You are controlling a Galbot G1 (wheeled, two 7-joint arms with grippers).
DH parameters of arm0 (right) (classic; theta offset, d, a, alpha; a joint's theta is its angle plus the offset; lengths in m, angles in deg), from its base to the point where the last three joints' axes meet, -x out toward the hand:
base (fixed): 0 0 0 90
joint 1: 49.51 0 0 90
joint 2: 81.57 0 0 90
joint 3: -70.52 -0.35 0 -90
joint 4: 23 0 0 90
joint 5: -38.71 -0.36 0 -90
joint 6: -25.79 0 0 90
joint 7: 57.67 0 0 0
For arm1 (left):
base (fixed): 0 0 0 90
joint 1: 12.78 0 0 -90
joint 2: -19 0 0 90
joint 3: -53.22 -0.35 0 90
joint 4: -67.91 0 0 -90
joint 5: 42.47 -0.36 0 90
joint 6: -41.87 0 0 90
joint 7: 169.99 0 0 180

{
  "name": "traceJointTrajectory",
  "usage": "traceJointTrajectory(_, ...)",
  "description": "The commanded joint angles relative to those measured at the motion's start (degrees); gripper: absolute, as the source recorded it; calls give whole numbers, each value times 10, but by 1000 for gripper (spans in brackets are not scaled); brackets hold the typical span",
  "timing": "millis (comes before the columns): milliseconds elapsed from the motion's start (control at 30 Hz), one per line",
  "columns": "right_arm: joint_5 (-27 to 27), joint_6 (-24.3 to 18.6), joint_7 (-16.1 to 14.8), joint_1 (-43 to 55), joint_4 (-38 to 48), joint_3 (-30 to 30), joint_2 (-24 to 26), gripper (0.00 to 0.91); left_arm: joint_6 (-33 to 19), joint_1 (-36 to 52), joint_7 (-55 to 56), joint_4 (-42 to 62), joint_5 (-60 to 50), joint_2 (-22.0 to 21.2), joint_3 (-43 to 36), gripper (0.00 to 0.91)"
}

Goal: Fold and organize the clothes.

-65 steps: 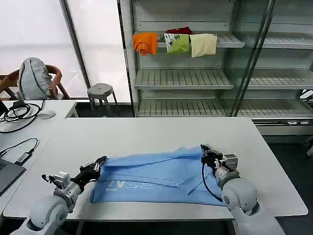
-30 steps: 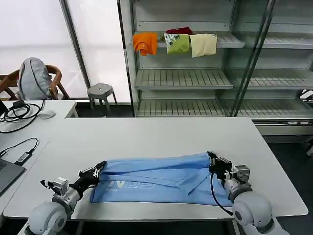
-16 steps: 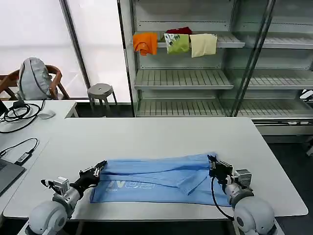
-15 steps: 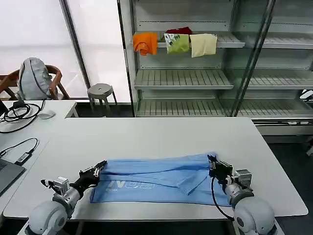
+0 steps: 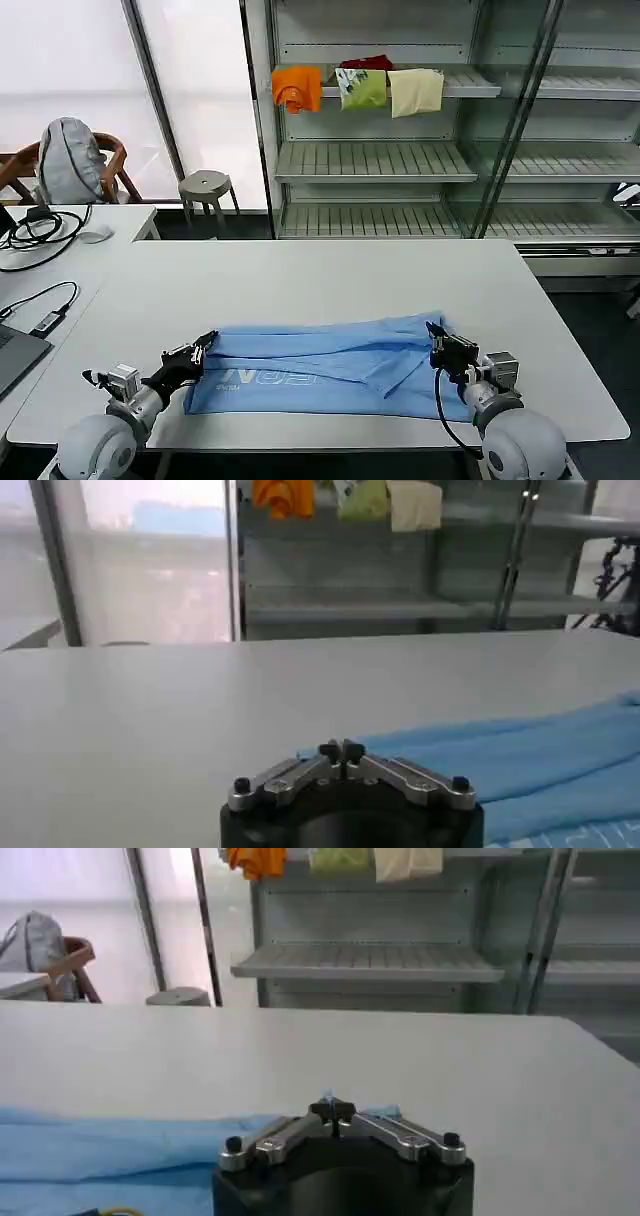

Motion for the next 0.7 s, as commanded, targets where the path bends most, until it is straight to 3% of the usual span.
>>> traceJointTrajectory(33,0,0,-1,-2,3,0,0,0,2,-8,0,-6,0,2,4,10)
traceJointTrajectory(700,8,0,-2,-16,3,3,-5,0,-7,-4,3,7,-28,-3,-10,20)
